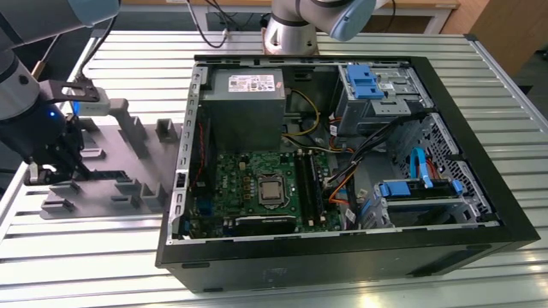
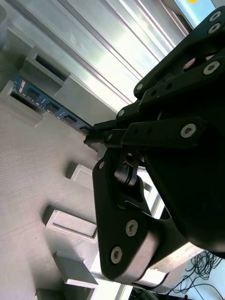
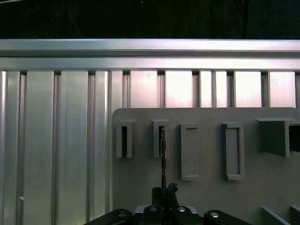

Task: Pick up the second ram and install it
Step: 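Pick up the second ram and move it above second insertion slot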

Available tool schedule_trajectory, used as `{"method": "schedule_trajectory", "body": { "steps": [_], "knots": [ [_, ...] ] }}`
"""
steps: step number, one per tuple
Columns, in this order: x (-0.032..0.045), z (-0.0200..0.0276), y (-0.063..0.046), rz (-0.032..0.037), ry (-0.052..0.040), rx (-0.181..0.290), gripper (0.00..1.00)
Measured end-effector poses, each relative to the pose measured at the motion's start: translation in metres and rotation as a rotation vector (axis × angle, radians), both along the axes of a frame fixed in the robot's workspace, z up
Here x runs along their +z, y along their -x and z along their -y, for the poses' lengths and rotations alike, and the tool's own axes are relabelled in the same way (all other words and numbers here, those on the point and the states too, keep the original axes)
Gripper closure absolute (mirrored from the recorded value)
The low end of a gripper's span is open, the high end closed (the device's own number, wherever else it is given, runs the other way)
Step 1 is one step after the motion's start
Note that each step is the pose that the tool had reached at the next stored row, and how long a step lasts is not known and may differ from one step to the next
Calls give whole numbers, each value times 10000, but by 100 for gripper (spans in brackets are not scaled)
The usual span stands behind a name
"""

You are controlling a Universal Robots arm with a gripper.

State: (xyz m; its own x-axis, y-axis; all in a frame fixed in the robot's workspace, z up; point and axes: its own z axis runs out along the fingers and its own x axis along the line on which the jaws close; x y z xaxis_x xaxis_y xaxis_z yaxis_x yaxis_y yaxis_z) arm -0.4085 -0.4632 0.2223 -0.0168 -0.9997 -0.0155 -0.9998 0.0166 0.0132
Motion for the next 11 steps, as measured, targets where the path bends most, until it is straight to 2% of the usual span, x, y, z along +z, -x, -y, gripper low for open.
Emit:
{"method": "schedule_trajectory", "body": {
  "steps": [11],
  "knots": [
    [169, 0, 0, -1, 0, 0, 86]
  ]
}}
